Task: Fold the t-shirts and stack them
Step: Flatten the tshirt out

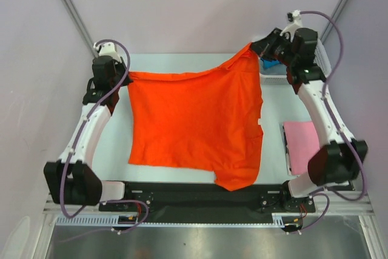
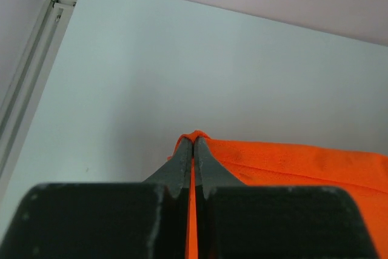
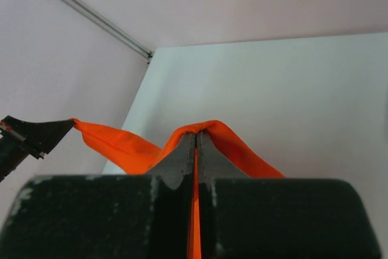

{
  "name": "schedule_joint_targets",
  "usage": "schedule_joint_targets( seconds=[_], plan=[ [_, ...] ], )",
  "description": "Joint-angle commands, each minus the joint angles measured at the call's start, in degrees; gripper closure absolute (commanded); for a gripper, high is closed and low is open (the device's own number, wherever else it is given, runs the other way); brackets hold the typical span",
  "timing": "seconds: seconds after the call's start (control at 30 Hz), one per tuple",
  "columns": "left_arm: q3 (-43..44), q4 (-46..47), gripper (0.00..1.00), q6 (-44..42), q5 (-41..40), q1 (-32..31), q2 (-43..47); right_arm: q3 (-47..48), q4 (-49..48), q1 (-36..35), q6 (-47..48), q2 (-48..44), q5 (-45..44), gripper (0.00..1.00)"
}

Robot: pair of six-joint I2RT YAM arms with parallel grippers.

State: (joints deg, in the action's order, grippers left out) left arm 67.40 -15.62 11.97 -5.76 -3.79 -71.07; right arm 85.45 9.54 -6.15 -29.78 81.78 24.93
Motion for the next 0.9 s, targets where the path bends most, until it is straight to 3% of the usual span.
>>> schedule_joint_targets(
  seconds=[0.0, 0.17, 0.33, 0.57, 0.87],
  plan=[
    [2.3, 9.8, 1.0, 0.9, 3.9, 3.0, -6.8, 4.1, -9.0, 0.0, 1.2, 9.0, 1.2, 1.0],
    [9.4, 12.2, 1.0, 0.4, 7.5, 3.5, -21.5, 13.5, -10.9, -0.2, 0.8, 22.3, 2.7, 1.0],
    [17.9, 6.3, 1.0, 0.6, 9.4, 5.3, -30.8, 19.0, -9.9, -0.2, 1.1, 30.4, 3.7, 1.0],
    [19.8, 3.4, 1.0, 1.6, 9.4, 6.1, -33.8, 20.2, -3.7, 0.5, 1.7, 31.1, 3.5, 1.0],
    [22.4, -9.2, 0.99, 2.2, 11.5, 6.7, -37.0, 14.0, 12.7, 0.7, 0.7, 25.3, 3.5, 1.0]
  ],
)
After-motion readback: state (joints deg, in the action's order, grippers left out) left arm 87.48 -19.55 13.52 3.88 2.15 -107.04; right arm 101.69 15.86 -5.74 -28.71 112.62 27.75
